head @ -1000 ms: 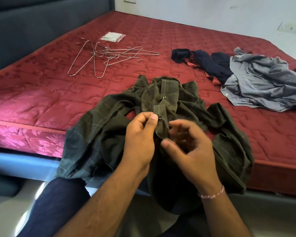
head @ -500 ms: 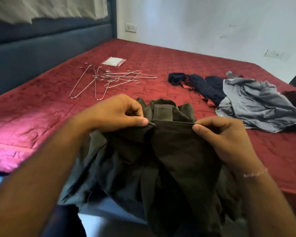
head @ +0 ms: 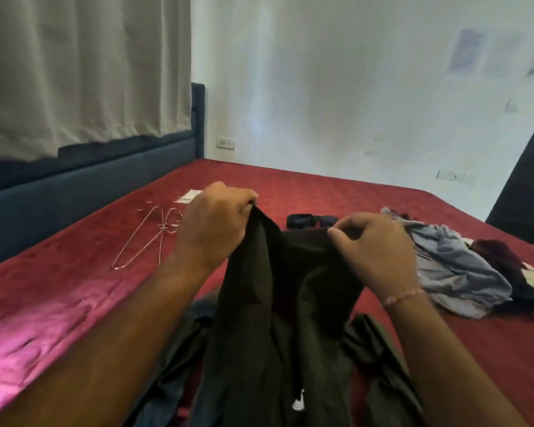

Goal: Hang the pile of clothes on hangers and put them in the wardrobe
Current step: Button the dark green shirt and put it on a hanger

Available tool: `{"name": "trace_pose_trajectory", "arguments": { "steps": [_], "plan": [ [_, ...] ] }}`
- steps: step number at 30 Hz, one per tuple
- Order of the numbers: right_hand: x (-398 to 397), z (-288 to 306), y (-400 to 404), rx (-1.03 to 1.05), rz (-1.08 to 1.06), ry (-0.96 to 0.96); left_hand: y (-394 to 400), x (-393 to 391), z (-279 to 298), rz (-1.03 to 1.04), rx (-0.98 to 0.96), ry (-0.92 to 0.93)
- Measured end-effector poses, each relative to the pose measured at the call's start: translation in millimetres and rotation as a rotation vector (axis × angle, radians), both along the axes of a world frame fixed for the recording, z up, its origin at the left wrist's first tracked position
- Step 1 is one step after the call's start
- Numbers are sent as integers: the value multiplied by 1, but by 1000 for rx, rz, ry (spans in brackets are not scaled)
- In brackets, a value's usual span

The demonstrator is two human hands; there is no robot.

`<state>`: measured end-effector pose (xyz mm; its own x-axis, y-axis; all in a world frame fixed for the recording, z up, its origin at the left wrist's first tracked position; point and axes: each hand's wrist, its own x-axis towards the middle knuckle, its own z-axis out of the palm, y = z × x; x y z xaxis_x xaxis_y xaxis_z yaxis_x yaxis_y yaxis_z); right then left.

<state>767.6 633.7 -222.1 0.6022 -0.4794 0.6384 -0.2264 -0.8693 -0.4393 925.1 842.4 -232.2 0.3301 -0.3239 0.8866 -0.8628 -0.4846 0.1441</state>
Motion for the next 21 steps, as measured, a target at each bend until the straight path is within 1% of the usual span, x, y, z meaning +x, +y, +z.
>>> {"name": "trace_pose_trajectory", "arguments": {
  "steps": [1, 2, 4, 6, 8, 9, 11, 13, 18, 21],
  "plan": [
    [-12, -10, 9, 89, 71, -1, 7, -11, -10, 5, -47, -66],
    [-23, -19, 16, 222, 167, -7, 13, -22, -19, -11, -99, -97],
    [-50, -34, 38, 560, 403, -42, 26, -53, -36, -130, -204, -48],
    [-74, -44, 62, 840, 558, -91, 38, -87, -47, -243, -283, 27],
    [-89, -50, 82, 1022, 642, -139, 48, -117, -53, -292, -301, 74],
    [-93, -52, 89, 1073, 673, -155, 51, -128, -56, -309, -296, 87],
    [-100, -56, 98, 1141, 718, -165, 56, -145, -61, -340, -263, 73],
    [-104, -56, 105, 1161, 753, -178, 58, -153, -65, -371, -240, 40],
    [-107, -52, 116, 1110, 773, -213, 58, -161, -68, -417, -214, -27],
    [-112, -51, 118, 1001, 741, -229, 57, -163, -69, -415, -203, -41]
  ]
}}
